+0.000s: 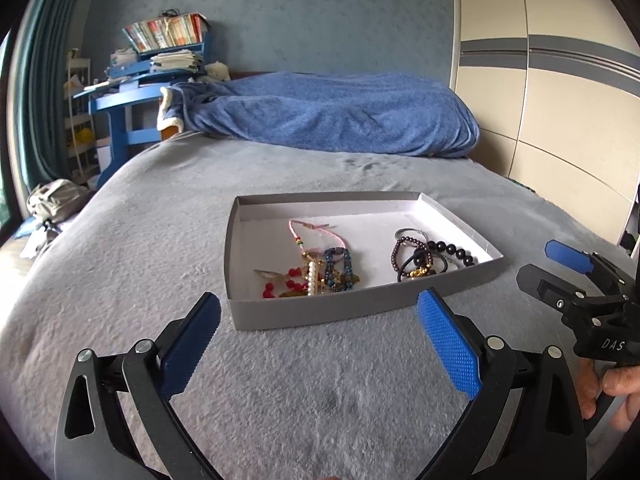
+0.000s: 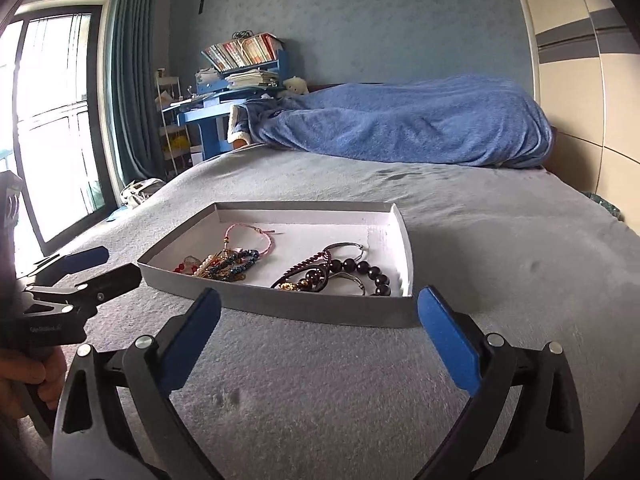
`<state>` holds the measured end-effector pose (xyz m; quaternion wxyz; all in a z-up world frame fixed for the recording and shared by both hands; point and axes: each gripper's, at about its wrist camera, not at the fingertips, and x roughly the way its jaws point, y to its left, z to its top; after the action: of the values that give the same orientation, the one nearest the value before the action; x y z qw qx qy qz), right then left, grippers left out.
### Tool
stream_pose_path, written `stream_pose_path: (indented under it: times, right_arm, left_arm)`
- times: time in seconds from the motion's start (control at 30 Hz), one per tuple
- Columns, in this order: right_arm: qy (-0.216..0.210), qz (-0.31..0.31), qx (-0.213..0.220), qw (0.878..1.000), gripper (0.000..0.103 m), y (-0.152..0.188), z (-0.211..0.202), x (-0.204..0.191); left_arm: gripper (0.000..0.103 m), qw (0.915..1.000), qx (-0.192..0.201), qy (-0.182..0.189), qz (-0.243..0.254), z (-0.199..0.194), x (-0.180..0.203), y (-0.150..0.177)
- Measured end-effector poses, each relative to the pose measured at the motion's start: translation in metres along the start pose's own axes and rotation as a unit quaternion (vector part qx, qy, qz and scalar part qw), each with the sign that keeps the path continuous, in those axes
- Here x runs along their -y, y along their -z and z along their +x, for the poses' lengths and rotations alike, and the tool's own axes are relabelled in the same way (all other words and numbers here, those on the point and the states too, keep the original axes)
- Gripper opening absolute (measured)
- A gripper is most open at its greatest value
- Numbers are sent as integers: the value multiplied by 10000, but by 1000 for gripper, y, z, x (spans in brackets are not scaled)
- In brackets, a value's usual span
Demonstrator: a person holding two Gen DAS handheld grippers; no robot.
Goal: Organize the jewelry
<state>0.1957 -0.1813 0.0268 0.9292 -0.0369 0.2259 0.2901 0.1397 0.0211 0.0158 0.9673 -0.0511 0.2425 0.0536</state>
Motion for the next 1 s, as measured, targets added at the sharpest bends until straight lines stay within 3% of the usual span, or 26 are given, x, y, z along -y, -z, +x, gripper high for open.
stream_pose_path:
  times: [0.37,0.8,1.0]
  right_arm:
    - [96,-125,83,9998,97,5,-2,-5]
    - [87,-82,61,9999,97,7,-2,-2]
    - [83,-64,59,9999,97,7,-2,-2]
  left_arm:
    - [98,9998,137,-57,133,-5,6,5]
    - [98,9999,-23,-103,-85,2,-2,6]
    - [98,9999,-8,-114,65,1,3,7]
